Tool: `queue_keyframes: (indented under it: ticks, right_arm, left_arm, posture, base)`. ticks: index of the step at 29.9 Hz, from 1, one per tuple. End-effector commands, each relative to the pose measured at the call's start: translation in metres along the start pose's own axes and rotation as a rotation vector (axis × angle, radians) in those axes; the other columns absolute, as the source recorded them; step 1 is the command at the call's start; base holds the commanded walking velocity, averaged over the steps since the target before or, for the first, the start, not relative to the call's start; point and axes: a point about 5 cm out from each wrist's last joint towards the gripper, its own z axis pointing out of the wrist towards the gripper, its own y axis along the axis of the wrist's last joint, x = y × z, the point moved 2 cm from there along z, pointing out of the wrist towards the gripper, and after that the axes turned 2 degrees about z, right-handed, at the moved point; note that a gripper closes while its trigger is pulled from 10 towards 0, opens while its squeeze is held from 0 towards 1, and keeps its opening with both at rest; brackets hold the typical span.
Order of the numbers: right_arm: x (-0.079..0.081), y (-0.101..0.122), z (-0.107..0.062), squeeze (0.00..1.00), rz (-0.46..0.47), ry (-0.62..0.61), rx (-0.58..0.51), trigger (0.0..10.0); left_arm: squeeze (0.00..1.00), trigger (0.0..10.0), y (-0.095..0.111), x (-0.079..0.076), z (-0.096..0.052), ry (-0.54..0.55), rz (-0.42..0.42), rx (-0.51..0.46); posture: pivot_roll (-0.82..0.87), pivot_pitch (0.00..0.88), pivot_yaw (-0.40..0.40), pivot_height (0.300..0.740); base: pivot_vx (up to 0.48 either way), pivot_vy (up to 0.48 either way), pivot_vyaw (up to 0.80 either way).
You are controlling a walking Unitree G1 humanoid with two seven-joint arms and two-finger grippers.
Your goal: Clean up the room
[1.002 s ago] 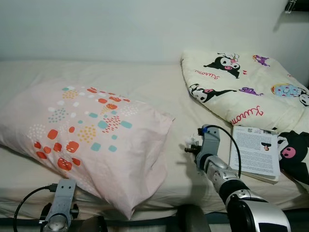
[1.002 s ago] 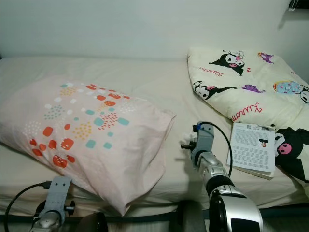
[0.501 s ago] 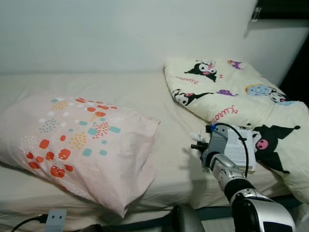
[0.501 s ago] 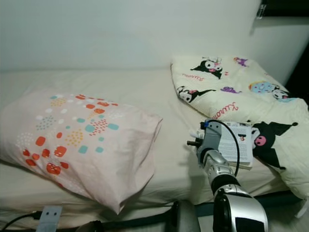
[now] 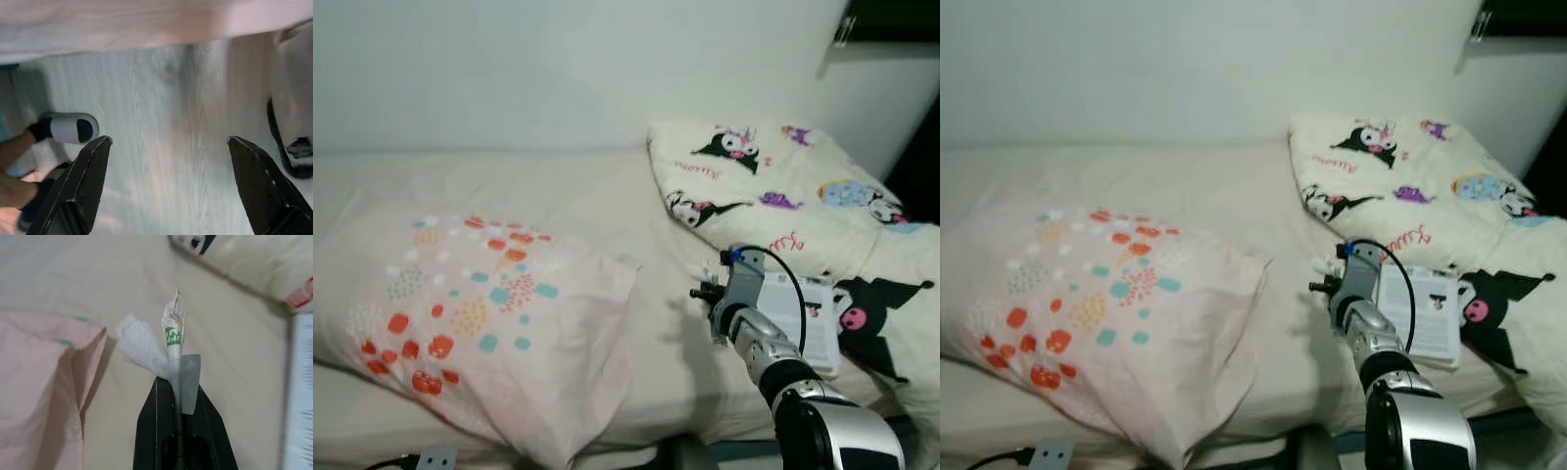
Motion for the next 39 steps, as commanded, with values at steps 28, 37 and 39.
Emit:
queue_keyframes:
  ticks: [28, 37, 39]
  right_arm:
    - [-0.064, -0.145, -0.068, 0.00, -0.012, -0.258, 0.471, 0.0]
    - [-0.082, -0.214, -0.128, 0.00, 0.009, -0.334, 0.694, 10.0]
    - [-0.081, -0.219, -0.132, 0.00, -0.013, -0.324, 0.716, 10.0]
  left_arm:
    - [0.00, 10.0, -0.027, -0.020, -0.006, -0.113, 0.092, 0.076]
    - [0.00, 10.0, -0.034, -0.023, -0.007, -0.141, 0.159, 0.076]
    - [0.00, 10.0, -0.034, -0.023, -0.007, -0.144, 0.168, 0.075]
  posture:
    - [-0.03, 0.000, -0.041, 0.740]
    - [-0.03, 0.000, -0.042, 0.740]
    - [-0.03, 0.000, -0.042, 0.740]
  base:
    - [-0.208, 0.000, 0.00]
    - [0.000, 0.000, 0.00]
    - [0.000, 0.000, 0.00]
